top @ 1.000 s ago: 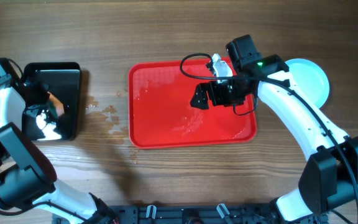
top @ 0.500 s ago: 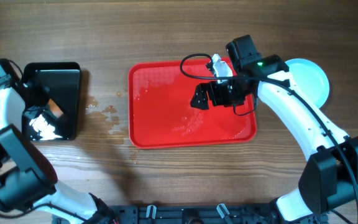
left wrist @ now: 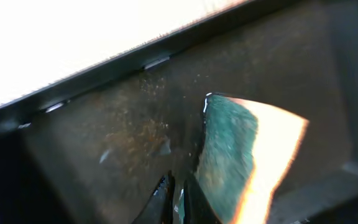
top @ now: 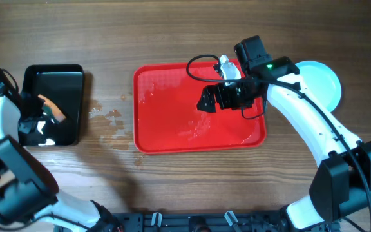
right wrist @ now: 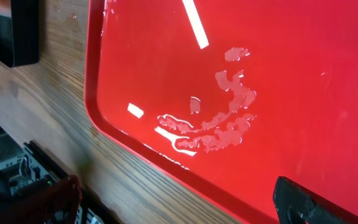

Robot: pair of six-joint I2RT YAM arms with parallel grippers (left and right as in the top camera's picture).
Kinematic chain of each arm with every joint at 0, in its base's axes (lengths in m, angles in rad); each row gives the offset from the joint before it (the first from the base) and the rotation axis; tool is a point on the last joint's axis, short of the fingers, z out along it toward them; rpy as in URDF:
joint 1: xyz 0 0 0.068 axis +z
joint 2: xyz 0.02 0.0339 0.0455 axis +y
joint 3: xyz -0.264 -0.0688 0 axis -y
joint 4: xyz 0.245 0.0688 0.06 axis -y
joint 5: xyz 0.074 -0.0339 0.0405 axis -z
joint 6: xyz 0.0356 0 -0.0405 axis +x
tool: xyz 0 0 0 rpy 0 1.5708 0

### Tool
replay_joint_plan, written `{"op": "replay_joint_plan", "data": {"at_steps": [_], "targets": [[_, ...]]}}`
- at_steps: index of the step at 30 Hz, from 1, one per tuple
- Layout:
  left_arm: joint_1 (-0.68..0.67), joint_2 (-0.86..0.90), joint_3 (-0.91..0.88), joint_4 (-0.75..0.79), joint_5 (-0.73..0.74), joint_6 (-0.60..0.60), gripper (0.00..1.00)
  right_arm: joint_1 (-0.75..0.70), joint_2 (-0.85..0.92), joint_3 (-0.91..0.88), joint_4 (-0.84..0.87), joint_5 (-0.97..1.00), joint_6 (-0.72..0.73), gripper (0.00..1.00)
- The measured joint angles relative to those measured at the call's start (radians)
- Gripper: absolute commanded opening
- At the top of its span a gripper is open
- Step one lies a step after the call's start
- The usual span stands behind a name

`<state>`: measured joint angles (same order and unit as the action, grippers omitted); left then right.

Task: Clean dirty plates on tray and stack at the side
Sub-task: 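Set the sponge flat in the black tray and open the left gripper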

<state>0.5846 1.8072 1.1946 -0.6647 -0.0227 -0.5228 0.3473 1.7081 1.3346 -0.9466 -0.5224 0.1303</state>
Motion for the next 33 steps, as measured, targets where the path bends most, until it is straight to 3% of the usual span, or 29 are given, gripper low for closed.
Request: {"op": "replay_joint_plan", "data": {"at_steps": [9, 33], "targets": [[0.000, 0.042, -0.014, 0.076, 0.117, -0.005, 0.04, 0.000, 0.000, 0.000, 0.003, 0.000, 0.000, 1.00], [-0.071, 0.082, -0.014, 0.246, 0.245, 0.051, 0.04, 0.000, 0.000, 0.000, -0.003, 0.000, 0.016, 1.00]]}}
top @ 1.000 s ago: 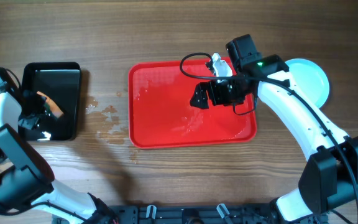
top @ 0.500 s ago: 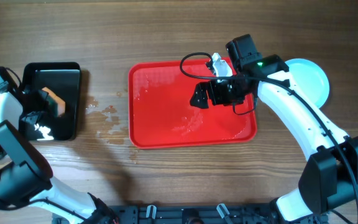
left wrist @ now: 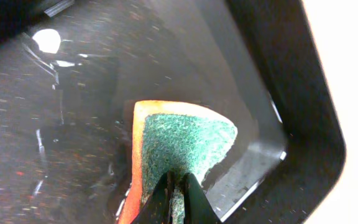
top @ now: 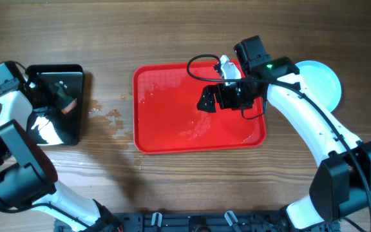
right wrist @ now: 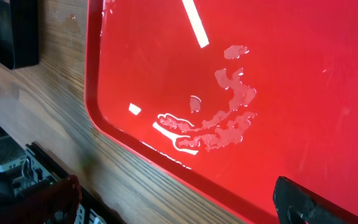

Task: Clean dirty plates on tray and stack at the side
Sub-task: 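Set the sponge flat in the black tray and open the left gripper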

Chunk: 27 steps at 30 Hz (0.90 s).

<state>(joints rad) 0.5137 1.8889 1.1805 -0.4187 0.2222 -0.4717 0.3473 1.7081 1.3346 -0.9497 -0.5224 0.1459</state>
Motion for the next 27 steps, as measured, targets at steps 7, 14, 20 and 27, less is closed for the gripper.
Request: {"op": "replay_joint_plan", "data": {"at_steps": [7, 14, 20, 27], "targets": [[-0.003, -0.007, 0.000, -0.022, 0.019, 0.003, 0.04, 0.000, 0.000, 0.000, 0.000, 0.000, 0.007, 1.00], [0.010, -0.117, -0.001, -0.034, 0.031, 0.004, 0.04, 0.000, 0.000, 0.000, 0.005, 0.000, 0.009, 1.00], [-0.001, -0.123, -0.002, -0.081, 0.020, 0.004, 0.04, 0.000, 0.000, 0.000, 0.004, 0.000, 0.010, 1.00], [-0.035, -0.082, -0.041, -0.032, -0.047, 0.007, 0.07, 0.000, 0.000, 0.000, 0.004, 0.000, 0.014, 1.00]]}}
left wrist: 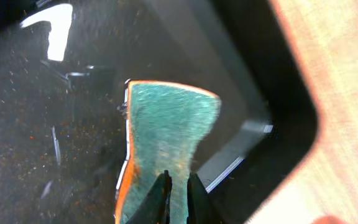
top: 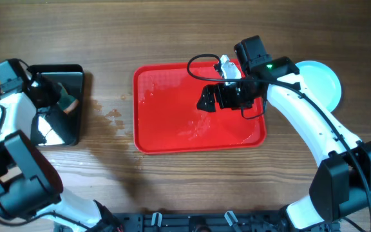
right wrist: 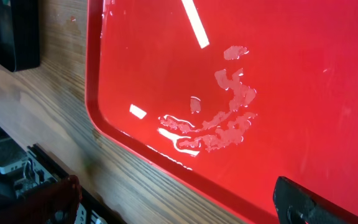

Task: Clean dirty plates on tray and stack at the side
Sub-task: 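Set the sponge flat in the black tray and open the left gripper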

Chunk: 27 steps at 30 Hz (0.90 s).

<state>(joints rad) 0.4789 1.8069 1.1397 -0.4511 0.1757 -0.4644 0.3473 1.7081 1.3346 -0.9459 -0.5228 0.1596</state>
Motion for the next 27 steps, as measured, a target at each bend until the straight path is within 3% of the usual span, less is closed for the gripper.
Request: {"op": "replay_joint_plan", "data": {"at_steps": [3, 15, 20, 23, 24, 27], "targets": [[-0.002, 0.043, -0.015, 0.012, -0.013, 0.017, 0.17, 0.000, 0.000, 0.000, 0.000, 0.000, 0.000, 1.00], [0.000, 0.072, -0.015, 0.024, -0.022, 0.072, 0.19, 0.000, 0.000, 0.000, 0.000, 0.000, 0.016, 1.00], [0.001, -0.042, -0.016, -0.011, -0.029, 0.086, 0.50, 0.000, 0.000, 0.000, 0.000, 0.000, 0.030, 1.00], [0.001, -0.138, -0.016, -0.039, -0.029, 0.091, 0.95, 0.000, 0.000, 0.000, 0.000, 0.000, 0.055, 1.00], [0.001, -0.173, -0.016, -0.055, -0.029, 0.089, 1.00, 0.000, 0.000, 0.000, 0.000, 0.000, 0.064, 1.00], [0.001, -0.239, -0.016, -0.105, -0.029, 0.085, 1.00, 0.000, 0.000, 0.000, -0.010, 0.000, 0.082, 0.99]]}}
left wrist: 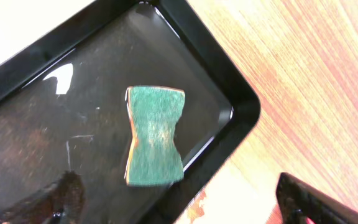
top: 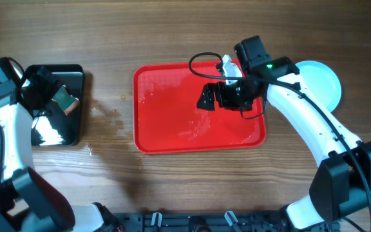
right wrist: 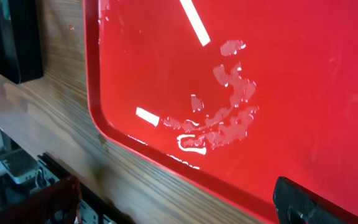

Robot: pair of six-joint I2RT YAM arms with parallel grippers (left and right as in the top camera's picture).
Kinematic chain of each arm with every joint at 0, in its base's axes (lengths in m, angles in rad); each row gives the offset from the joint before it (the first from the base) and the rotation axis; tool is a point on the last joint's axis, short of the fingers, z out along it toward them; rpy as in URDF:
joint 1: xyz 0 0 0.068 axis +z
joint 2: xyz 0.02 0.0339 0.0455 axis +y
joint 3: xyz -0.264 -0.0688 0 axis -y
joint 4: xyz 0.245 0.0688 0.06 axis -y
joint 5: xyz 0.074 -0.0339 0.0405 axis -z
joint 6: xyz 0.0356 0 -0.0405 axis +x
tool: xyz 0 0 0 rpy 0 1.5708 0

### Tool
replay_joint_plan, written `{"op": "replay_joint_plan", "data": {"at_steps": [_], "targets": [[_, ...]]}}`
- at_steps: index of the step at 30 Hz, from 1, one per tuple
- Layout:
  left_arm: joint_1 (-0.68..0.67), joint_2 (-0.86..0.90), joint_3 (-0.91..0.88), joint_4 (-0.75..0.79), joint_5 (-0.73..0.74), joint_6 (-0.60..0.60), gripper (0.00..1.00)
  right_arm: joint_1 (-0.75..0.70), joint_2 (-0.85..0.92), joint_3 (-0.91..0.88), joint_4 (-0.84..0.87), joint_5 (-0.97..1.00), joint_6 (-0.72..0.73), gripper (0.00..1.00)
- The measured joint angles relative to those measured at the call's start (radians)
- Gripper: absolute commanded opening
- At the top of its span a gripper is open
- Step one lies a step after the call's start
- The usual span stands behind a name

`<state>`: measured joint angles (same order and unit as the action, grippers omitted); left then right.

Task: Clean dirty plates on tray and stack at the side

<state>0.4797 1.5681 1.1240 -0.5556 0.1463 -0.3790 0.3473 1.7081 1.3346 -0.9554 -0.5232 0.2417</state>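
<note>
The green-and-orange sponge [left wrist: 156,135] lies loose in the black tray [left wrist: 229,93], near its right wall, also visible from overhead as the sponge [top: 65,100]. My left gripper [left wrist: 176,211] hangs open above it, touching nothing. The red tray [top: 153,129] shows only water puddles [right wrist: 225,118]. My right gripper [top: 206,98] hovers open over the red tray's right half. A light blue plate [top: 321,80] rests on the table, right of the red tray and partly hidden by the right arm.
Water spots [top: 111,116] mark the wood between the two trays. The black tray [top: 76,132] sits at the table's left. A black cable [top: 201,61] loops over the red tray's far edge. A dark rail [top: 192,222] runs along the table's front edge.
My left gripper was shut on the sponge low in the black tray. Now it is open and higher, and the sponge lies free in the tray. The right arm has barely shifted.
My left gripper held the sponge down in the black tray's lower left. Then it held it at the tray's upper right, and stayed there. Now the sponge is let go in the tray. The right gripper stayed open over the wet red tray throughout.
</note>
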Motion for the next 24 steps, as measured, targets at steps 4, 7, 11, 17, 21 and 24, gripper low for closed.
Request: {"op": "replay_joint_plan", "data": {"at_steps": [4, 7, 11, 17, 21, 24], "targets": [[0.000, -0.011, -0.001, -0.067, 0.000, 0.000, 1.00, 0.000, 0.000, 0.000, -0.045, -0.025, 0.009, 0.98], [0.000, -0.011, -0.001, -0.072, 0.001, 0.000, 1.00, 0.000, -0.016, -0.001, -0.097, -0.035, 0.007, 0.98], [0.000, -0.011, -0.001, -0.072, 0.005, 0.000, 1.00, 0.000, -0.119, -0.003, -0.190, -0.027, 0.004, 0.98], [0.000, -0.011, -0.001, -0.073, 0.008, 0.000, 1.00, 0.000, -0.345, -0.003, -0.370, 0.054, 0.003, 1.00], [0.000, -0.011, -0.001, -0.073, 0.008, 0.000, 1.00, 0.000, -0.457, -0.003, -0.435, 0.090, 0.008, 1.00], [0.000, -0.011, -0.001, -0.073, 0.008, 0.000, 1.00, 0.000, -0.515, -0.003, -0.468, 0.103, 0.031, 1.00]]}}
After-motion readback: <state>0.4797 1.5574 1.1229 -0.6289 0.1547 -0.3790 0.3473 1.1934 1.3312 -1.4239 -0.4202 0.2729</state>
